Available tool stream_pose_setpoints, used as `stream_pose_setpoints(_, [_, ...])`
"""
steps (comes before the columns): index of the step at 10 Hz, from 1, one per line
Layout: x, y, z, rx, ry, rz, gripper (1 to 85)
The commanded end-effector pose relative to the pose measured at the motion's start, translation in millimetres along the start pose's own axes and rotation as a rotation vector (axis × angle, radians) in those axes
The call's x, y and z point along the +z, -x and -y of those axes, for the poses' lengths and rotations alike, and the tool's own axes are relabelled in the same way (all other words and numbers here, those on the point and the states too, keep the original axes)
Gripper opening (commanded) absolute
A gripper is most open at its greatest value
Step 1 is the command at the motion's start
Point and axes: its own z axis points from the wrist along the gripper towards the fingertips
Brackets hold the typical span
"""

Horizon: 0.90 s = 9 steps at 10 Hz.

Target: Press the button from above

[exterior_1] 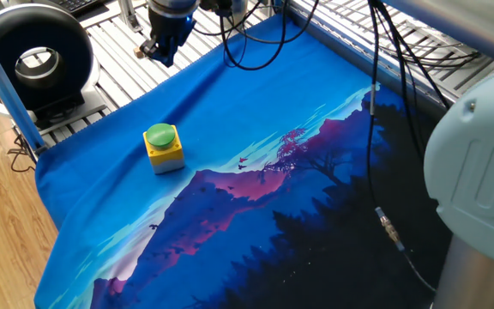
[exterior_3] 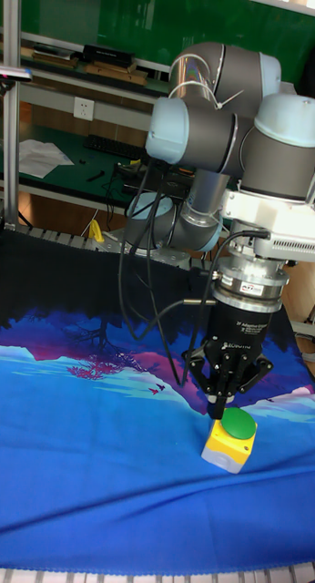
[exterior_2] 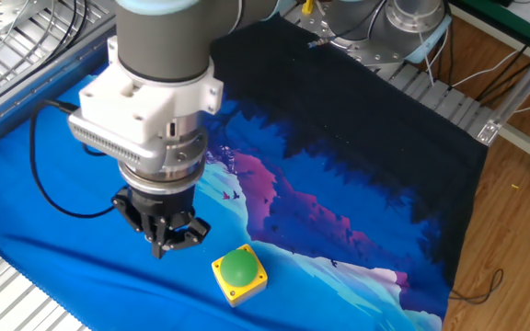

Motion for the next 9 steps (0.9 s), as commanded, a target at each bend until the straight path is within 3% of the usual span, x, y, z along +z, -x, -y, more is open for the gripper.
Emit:
stream_pose_setpoints(1, [8.5, 2.5, -0.4, 0.048, 0.001, -0.001, 1.0])
stream_pose_setpoints(2, [8.8, 3.6, -4.9, 0.070, 0.026, 0.002, 1.0])
stream_pose_setpoints(4, [5.4, -4.2, 18.7, 0.069, -0.002, -0.018, 1.0])
stream_pose_setpoints(5, [0.5, -9.7, 21.3, 0.090, 0.038, -0.032, 1.0])
stream_pose_setpoints(6, [-3.0, -16.3, 35.2, 0.084, 0.035, -0.043, 1.0])
stream_pose_setpoints(7, [-3.3, -28.0, 54.3, 0.055, 0.025, -0.057, 1.0])
stream_pose_setpoints(8, [-5.0, -58.5, 66.8, 0.010, 0.043, -0.127, 1.0])
stream_pose_setpoints(9, [-6.8, -63.4, 76.1, 0.008, 0.050, -0.116, 1.0])
